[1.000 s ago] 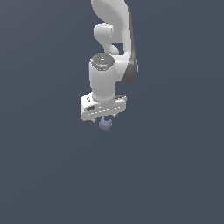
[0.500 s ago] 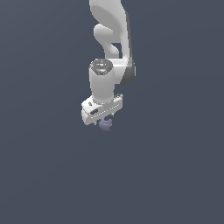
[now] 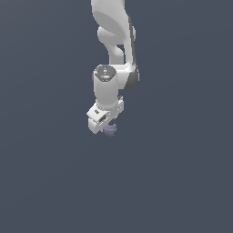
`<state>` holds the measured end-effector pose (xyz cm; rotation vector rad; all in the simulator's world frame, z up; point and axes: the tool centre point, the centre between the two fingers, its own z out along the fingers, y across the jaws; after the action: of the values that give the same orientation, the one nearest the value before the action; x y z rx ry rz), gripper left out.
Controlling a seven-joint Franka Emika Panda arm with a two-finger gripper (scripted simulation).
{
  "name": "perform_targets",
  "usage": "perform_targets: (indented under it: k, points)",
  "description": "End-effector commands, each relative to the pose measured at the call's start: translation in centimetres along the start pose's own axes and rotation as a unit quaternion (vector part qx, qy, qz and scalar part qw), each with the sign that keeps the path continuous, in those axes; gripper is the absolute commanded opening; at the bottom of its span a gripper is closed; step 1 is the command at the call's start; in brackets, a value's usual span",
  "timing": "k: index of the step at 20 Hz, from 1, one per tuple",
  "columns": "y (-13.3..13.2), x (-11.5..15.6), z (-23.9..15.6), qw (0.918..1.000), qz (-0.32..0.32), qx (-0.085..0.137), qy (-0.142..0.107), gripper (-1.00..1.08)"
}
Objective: Pick up the object and move it to a goal position.
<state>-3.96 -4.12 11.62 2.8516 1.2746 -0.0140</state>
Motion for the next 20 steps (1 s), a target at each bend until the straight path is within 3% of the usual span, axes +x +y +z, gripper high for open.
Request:
perform_targets:
  k: [1,11,20]
  points:
    - [-0.2,-0.2,0.5,0.9994,-0.034,0.001,0.001,1.00]
    - [-1.0,-0.7,1.9,0.9903,-0.139,0.004,0.006,1.00]
    - [-1.3,-0.9,2.4,0.9841,-0.177,0.005,0.009,1.00]
